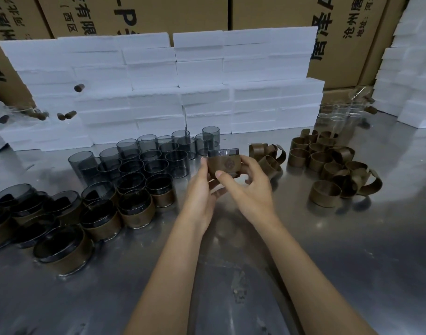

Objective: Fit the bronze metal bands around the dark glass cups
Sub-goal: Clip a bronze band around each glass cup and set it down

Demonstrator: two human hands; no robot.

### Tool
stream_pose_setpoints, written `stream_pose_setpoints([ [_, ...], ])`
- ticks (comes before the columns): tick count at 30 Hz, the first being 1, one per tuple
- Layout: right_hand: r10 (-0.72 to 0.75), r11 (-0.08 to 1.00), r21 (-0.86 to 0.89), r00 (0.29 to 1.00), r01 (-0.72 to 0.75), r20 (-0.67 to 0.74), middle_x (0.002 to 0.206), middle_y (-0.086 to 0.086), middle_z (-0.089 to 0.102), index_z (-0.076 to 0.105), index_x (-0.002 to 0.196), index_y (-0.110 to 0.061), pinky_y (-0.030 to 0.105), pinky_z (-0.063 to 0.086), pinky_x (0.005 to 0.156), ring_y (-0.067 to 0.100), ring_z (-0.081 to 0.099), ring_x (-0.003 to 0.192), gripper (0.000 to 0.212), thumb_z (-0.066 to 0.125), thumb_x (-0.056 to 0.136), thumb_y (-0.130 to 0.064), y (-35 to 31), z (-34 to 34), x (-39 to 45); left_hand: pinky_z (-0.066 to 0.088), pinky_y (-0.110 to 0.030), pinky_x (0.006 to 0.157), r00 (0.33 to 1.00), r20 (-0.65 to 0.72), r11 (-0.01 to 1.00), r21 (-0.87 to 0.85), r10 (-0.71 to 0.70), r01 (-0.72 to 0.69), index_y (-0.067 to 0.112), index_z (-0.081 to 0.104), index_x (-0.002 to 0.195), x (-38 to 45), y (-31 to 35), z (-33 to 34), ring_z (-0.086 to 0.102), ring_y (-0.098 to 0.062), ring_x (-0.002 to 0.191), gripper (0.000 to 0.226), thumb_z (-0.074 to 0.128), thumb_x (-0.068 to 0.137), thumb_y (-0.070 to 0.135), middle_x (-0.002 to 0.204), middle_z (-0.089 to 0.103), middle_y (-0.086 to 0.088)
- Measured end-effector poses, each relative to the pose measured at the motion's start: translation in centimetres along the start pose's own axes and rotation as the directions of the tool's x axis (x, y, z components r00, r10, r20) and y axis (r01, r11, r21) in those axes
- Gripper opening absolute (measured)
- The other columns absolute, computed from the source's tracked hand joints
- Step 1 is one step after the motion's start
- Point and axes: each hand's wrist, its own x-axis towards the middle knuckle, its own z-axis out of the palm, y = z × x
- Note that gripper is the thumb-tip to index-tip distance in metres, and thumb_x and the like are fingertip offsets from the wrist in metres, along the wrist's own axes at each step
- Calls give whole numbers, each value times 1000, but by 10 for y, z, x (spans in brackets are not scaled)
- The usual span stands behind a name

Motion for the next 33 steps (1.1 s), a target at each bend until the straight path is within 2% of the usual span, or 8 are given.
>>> stream_pose_setpoints([
  [3, 6, 993, -116, 999, -2, 37, 121, -10, 64, 54, 119, -41, 12, 38, 84, 3, 56, 114, 63, 73, 61, -58, 6, 3, 0, 56, -22, 81, 987, -93, 970, 217, 129, -106, 24, 74, 112, -2, 3, -2, 73, -10, 97, 36, 49, 104, 49, 101, 78, 3],
  [6, -12, 964, -264, 994, 41, 110, 115, -6, 62, 50, 122, -32, 27, 48, 84, 12, 58, 107, 66, 77, 64, -47, 13, 6, -3, 50, -24, 95, 969, -73, 873, 453, 236, -178, 27, 67, 126, -3, 2, -2, 64, -9, 113, 38, 68, 94, 47, 120, 69, 5],
  [9, -11, 929, -361, 983, 79, 184, 103, -3, 61, 44, 112, -32, 40, 54, 77, 21, 60, 98, 53, 71, 67, -37, 15, 8, -6, 39, -37, 111, 935, -26, 549, 815, 353, -184, 28, 58, 135, -2, -6, -3, 52, -16, 125, 49, 73, 90, 41, 130, 58, 2],
  [12, -5, 912, -394, 963, 114, 268, 96, -6, 62, 48, 110, -29, 46, 52, 87, 25, 60, 102, 41, 69, 75, -22, 18, 10, -5, 24, -33, 112, 860, 40, 169, 975, 508, -145, 28, 66, 122, -6, -5, -5, 51, -21, 122, 33, 64, 92, 39, 122, 62, 1],
  [16, -32, 917, -374, 960, 138, 277, 100, -7, 70, 62, 107, -25, 46, 46, 100, 21, 59, 111, 26, 66, 82, -20, 20, 11, -4, 20, -35, 110, 786, 24, -35, 999, 617, -3, 18, 75, 95, -10, 0, -8, 55, -24, 110, 23, 55, 89, 28, 108, 68, -2],
  [22, -16, 942, -325, 978, 84, 206, 107, -9, 72, 65, 101, -30, 44, 47, 103, 16, 60, 115, 14, 67, 87, -28, 26, 15, 0, 18, -47, 120, 794, -59, -128, 977, 605, 171, 19, 71, 104, -12, 3, -8, 53, -27, 115, 23, 54, 91, 26, 112, 64, -6],
  [28, 2, 956, -288, 983, 51, 182, 104, -9, 70, 62, 93, -36, 40, 49, 102, 13, 61, 113, 14, 66, 84, -27, 27, 16, 2, 22, -48, 117, 783, -48, -179, 963, 620, 201, 21, 61, 115, -12, 6, -16, 46, -29, 120, 30, 60, 86, 16, 121, 57, -6],
  [33, 24, 972, -236, 986, 15, 163, 100, -5, 72, 66, 92, -31, 41, 52, 98, 16, 65, 104, 10, 67, 85, -23, 27, 16, 7, 28, -46, 111, 734, -17, -208, 954, 679, 214, 17, 63, 113, -7, 13, -14, 47, -32, 117, 30, 59, 84, 12, 119, 58, -10],
])
